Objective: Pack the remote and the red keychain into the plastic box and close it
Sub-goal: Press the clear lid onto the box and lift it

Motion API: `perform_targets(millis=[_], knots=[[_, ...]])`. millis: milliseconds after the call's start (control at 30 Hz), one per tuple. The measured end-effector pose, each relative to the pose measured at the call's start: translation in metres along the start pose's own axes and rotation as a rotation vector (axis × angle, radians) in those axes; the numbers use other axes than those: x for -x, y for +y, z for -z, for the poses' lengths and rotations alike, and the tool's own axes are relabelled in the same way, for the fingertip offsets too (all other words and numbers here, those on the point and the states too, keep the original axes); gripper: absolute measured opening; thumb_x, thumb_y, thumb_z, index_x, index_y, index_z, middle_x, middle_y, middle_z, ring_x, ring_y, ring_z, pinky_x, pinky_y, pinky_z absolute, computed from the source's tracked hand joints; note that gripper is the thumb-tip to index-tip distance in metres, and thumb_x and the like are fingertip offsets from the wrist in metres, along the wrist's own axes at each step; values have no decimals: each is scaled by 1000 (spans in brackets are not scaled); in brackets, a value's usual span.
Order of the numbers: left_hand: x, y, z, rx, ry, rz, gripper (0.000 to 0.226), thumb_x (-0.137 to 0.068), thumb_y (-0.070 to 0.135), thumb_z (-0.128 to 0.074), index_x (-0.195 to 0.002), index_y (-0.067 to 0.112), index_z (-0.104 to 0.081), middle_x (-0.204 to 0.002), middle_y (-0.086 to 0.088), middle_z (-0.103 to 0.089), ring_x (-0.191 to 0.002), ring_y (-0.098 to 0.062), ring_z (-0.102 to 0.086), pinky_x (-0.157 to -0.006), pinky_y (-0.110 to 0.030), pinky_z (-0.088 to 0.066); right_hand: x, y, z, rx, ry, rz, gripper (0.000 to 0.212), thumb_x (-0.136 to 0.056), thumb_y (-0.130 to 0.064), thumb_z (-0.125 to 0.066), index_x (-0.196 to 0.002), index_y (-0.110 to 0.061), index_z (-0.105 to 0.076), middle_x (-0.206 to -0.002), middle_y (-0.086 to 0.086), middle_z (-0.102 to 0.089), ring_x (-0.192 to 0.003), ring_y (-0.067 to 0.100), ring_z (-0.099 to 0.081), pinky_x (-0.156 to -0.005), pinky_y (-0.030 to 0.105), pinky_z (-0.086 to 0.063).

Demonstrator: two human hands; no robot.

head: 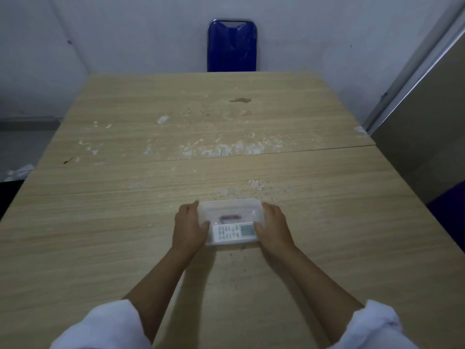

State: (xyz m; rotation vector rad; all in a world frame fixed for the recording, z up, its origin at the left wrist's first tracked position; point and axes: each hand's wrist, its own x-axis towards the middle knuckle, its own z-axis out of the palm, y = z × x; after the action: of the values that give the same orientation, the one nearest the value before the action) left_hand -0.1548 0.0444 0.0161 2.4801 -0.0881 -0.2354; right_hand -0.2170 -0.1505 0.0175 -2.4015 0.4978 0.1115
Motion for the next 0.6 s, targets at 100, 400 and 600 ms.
perform_targets(millis=[100, 400, 600], knots=[[2, 3, -9, -182, -124, -168, 76, -91, 40, -48, -149, 7, -14, -160, -15, -10, -148, -28, -10, -120, -41, -16, -4, -3, -12, 132, -132, 159, 66, -97, -36, -39, -151, -16, -4, -162, 5, 6, -149, 21, 5, -122, 39, -7], [-5, -20, -28, -341, -190, -290, 119, -61, 81, 19, -149, 5, -3, -161, -14, 0, -150, -24, 1, -123, -46, -9, -17, 11, -34, 301, -105, 220, 73, -94, -55, -16, -148, -16, 15, -158, 2, 25, -145, 16, 24, -122, 41, 6], [-3, -22, -33, -292, -156, -278, 112, -66, 79, 15, -150, 8, -3, -162, -10, 0, -150, -21, 1, -122, -43, -4, -18, 18, -41, 312, -60, 245, 80, -86, -65, -4, -148, -17, 15, -160, 3, 19, -147, 17, 18, -123, 40, 2]])
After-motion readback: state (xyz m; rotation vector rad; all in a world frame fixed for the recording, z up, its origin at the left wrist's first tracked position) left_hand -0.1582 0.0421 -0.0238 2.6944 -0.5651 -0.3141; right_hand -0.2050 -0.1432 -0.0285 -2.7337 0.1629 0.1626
